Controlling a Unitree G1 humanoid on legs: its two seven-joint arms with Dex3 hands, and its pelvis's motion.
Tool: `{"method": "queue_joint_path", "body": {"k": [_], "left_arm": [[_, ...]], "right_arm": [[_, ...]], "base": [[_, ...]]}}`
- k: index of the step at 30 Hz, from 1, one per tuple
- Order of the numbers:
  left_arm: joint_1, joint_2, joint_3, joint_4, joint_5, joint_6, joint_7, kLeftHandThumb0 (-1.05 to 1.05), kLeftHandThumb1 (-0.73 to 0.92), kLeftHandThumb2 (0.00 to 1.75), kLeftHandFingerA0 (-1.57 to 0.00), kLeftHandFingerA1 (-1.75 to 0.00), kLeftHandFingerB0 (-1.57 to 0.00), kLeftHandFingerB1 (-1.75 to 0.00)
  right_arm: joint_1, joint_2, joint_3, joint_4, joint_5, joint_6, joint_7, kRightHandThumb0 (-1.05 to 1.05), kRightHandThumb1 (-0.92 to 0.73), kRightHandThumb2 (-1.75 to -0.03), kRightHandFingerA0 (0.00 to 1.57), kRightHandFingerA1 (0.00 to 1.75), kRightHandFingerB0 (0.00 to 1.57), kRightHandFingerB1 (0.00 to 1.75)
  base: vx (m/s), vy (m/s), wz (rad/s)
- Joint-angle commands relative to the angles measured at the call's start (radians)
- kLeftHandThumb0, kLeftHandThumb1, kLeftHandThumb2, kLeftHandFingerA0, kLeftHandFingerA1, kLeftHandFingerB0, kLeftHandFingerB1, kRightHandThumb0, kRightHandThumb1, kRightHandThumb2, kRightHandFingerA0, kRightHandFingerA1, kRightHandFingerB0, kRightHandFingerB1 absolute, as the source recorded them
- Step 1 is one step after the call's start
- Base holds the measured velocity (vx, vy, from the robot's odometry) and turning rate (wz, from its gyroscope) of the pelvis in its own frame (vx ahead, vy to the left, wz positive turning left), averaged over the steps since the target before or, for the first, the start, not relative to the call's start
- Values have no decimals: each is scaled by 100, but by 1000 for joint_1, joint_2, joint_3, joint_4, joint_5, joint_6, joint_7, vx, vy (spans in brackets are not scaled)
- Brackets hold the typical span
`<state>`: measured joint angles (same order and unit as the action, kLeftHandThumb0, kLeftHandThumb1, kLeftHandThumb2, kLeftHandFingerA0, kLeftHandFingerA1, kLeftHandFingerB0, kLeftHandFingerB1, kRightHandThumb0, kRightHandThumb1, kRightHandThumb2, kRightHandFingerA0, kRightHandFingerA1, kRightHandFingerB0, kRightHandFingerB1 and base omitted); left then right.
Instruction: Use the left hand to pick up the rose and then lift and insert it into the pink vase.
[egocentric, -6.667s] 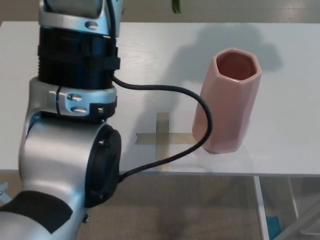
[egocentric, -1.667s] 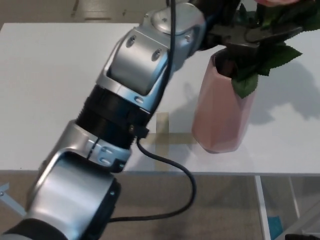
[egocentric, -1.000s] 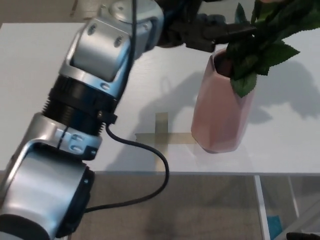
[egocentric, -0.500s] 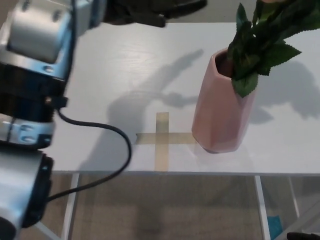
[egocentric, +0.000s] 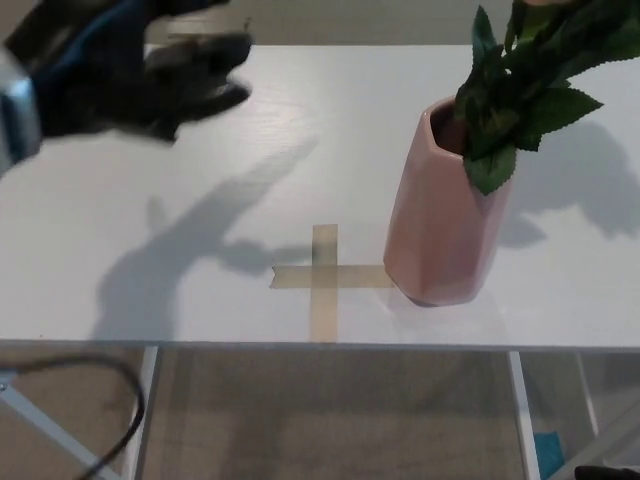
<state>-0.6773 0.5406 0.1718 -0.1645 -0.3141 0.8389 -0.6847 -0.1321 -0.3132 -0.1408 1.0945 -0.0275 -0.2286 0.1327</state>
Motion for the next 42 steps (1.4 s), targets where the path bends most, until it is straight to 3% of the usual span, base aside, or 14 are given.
{"method": "queue_joint_path", "body": {"k": [1,3,8,9,13,16,17,23,26,29,31,32,35,42], "left_arm": [[392,-8,206,-251,-121,-142,-93,-61,36,64,-10,-35,-6,-19],[511,-41,277,-272,-143,-199,-122,-56,37,65,-24,-41,-12,-33],[674,-67,386,-283,-230,-220,-213,-55,36,64,-30,-43,-24,-37],[719,-62,426,-280,-274,-207,-263,-51,41,53,-34,-38,-29,-31],[852,-45,557,-250,-462,-102,-430,-51,41,53,-36,-39,-39,-35],[896,-43,576,-212,-522,-65,-482,-50,43,53,-56,-46,-58,-41],[940,-43,591,-178,-546,-38,-522,-46,42,53,-74,-54,-71,-48],[1019,-67,550,-46,-415,-191,-540,-44,41,53,-76,-54,-73,-49],[1040,-118,472,145,-193,-489,-450,-44,41,53,-63,-48,-57,-42],[1049,-124,442,206,-128,-587,-404,-46,42,53,-60,-46,-54,-40],[1058,-140,377,304,26,-743,-242,-50,46,54,-51,-42,-47,-37],[1059,-138,315,357,143,-818,-107,-53,38,77,-45,-53,-32,-44],[1057,-128,237,420,261,-876,48,-57,40,77,-44,-51,-31,-43],[991,-69,63,661,391,-928,200,-54,40,81,-43,-53,-26,-44]], "right_arm": [[30,3,-3,16,7,-5,-5,-26,-64,-58,53,46,48,43],[32,2,0,18,3,-4,-11,-26,-64,-58,53,46,48,43],[33,-1,6,32,-5,0,-17,-26,-64,-58,53,46,48,43],[31,-1,8,36,-8,1,-18,-26,-64,-58,53,46,48,43],[22,2,4,43,0,7,-17,-25,-64,-58,53,47,48,43],[24,3,-2,47,7,12,-14,-26,-64,-58,54,47,48,42],[24,6,-3,42,9,17,-16,-26,-64,-58,54,47,48,42],[27,-3,-9,38,15,14,-4,-26,-64,-58,54,47,48,42],[12,-9,-8,48,11,16,-9,-26,-64,-58,54,47,47,42],[12,-10,-6,51,8,13,-11,-26,-64,-58,54,47,47,42],[5,-15,0,51,1,19,-14,-26,-64,-58,54,46,47,42],[5,-15,5,52,-6,17,-17,-26,-64,-58,54,46,48,42],[11,-13,10,58,-10,15,-17,-26,-64,-58,54,46,47,42],[33,-11,-1,58,5,10,-9,-26,-64,-58,54,47,47,42]], "base": [[0,0,0],[0,0,0],[0,0,0],[0,0,0],[0,0,0],[0,0,0],[0,0,0],[0,0,0],[0,0,0],[0,0,0],[0,0,0],[0,0,0],[0,0,0],[0,0,0]]}}
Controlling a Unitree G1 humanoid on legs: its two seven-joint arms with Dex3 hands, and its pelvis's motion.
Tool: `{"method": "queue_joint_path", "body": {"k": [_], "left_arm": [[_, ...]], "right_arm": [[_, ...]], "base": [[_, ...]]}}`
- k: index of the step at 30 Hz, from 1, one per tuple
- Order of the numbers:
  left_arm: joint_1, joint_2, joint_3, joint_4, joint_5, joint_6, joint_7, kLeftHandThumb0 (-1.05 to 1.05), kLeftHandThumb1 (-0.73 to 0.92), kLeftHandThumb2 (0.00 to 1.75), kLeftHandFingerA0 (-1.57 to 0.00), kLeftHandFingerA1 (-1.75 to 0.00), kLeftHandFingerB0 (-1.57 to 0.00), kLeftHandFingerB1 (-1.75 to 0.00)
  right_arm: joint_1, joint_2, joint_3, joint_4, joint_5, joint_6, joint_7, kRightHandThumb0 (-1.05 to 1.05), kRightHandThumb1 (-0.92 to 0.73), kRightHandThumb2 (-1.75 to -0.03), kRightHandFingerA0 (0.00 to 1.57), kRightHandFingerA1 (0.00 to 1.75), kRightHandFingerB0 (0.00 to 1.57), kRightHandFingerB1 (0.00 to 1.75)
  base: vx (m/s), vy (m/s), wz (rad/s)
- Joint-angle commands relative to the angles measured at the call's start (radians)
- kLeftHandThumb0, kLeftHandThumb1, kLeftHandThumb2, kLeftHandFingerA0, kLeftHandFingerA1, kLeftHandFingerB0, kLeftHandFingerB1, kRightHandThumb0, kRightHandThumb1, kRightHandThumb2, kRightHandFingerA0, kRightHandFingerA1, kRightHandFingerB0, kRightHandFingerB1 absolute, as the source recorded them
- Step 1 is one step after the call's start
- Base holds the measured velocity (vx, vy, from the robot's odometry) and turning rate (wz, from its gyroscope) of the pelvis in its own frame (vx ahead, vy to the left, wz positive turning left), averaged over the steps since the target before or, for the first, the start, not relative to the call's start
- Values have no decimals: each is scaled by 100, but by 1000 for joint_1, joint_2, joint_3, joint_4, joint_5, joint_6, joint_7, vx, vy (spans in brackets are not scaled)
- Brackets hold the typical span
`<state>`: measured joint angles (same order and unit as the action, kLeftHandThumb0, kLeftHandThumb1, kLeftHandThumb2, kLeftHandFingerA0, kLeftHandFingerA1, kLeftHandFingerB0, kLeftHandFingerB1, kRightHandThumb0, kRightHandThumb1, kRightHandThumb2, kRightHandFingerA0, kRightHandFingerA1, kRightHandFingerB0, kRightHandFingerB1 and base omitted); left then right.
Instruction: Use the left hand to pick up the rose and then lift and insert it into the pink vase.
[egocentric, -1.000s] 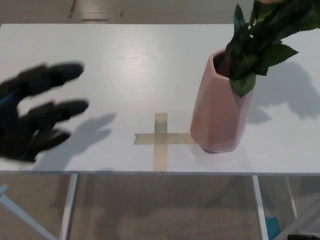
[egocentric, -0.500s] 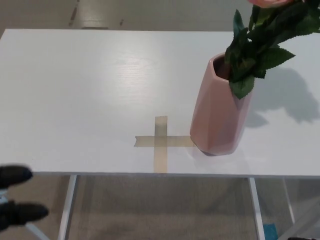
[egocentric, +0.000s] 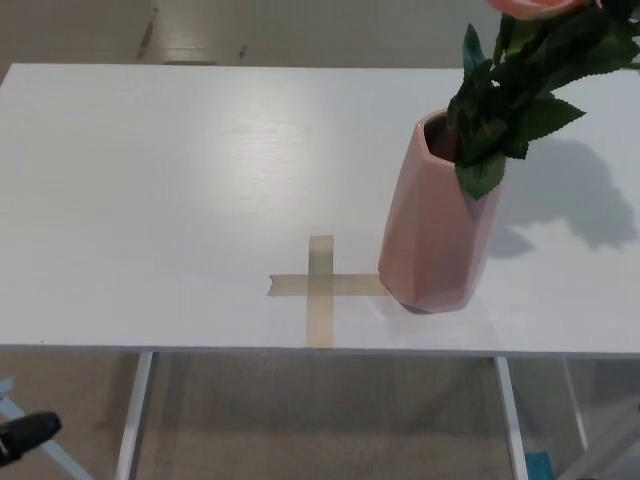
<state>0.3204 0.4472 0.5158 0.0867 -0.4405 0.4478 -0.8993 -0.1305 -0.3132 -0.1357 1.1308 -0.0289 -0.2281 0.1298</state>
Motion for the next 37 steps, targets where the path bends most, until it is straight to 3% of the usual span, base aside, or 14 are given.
{"method": "queue_joint_path", "body": {"k": [1,2,3,6,8,10,19,20,30,31,32,33,34,37], "left_arm": [[-9,28,-287,419,514,-545,420,-54,40,81,-43,-53,-26,-44],[-11,30,-292,427,512,-552,424,-54,40,81,-43,-53,-26,-44],[-42,31,-282,478,480,-511,429,-60,54,57,-36,-34,-33,-32],[-108,14,-252,558,406,-425,451,-62,54,56,-33,-33,-31,-31],[-116,19,-260,581,403,-443,457,-62,54,56,-33,-33,-31,-31],[-205,-7,-222,742,330,-351,494,-62,57,58,-29,-32,-28,-30],[-282,24,-339,914,409,-475,575,-66,65,60,-30,-32,-31,-31],[-320,32,-347,925,426,-489,634,-70,73,63,-31,-33,-29,-30],[-412,46,-296,1067,373,-518,758,-70,81,65,-35,-34,-33,-32],[-445,48,-249,1078,331,-497,791,-79,71,101,-30,-47,-30,-46],[-461,49,-229,1086,313,-490,806,-79,71,101,-30,-47,-30,-46],[-487,45,-182,1094,268,-478,818,-68,76,64,-35,-35,-38,-35],[-509,40,-141,1100,233,-468,826,-76,66,96,-26,-46,-34,-48],[-529,32,-100,1110,221,-462,831,-76,66,96,-26,-46,-34,-48]], "right_arm": [[32,-11,-6,22,6,10,-6,-26,-64,-58,54,47,47,42],[32,-11,-6,22,6,10,-6,-26,-64,-58,54,47,47,42],[33,-17,-9,21,9,10,-2,-26,-64,-58,53,47,47,42],[35,-19,-16,28,14,7,-2,-26,-64,-58,53,47,48,42],[35,-19,-16,28,14,7,-2,-26,-64,-58,53,47,48,42],[53,-20,-11,33,7,-1,-2,-26,-64,-58,53,47,48,42],[38,-29,-18,52,10,3,-8,-26,-64,-58,54,47,48,43],[15,-18,-17,36,11,12,-15,-26,-64,-58,53,47,48,43],[7,-16,-25,28,19,3,-14,-26,-64,-58,53,47,48,43],[-17,-24,-40,33,34,22,-7,-25,-65,-58,53,47,47,43],[-27,-28,-47,35,40,30,-3,-25,-65,-58,53,47,47,43],[-45,-31,-62,28,55,51,-1,-25,-65,-59,52,47,47,43],[-60,-32,-72,24,61,65,-4,-25,-65,-59,51,47,47,43],[-72,-30,-80,23,58,74,-9,-25,-65,-59,51,47,47,43]], "base": [[0,0,0],[0,0,0],[0,0,0],[0,0,0],[0,0,0],[0,0,0],[0,0,0],[0,0,0],[0,0,0],[0,0,0],[0,0,0],[0,0,0],[0,0,0],[0,0,0]]}}
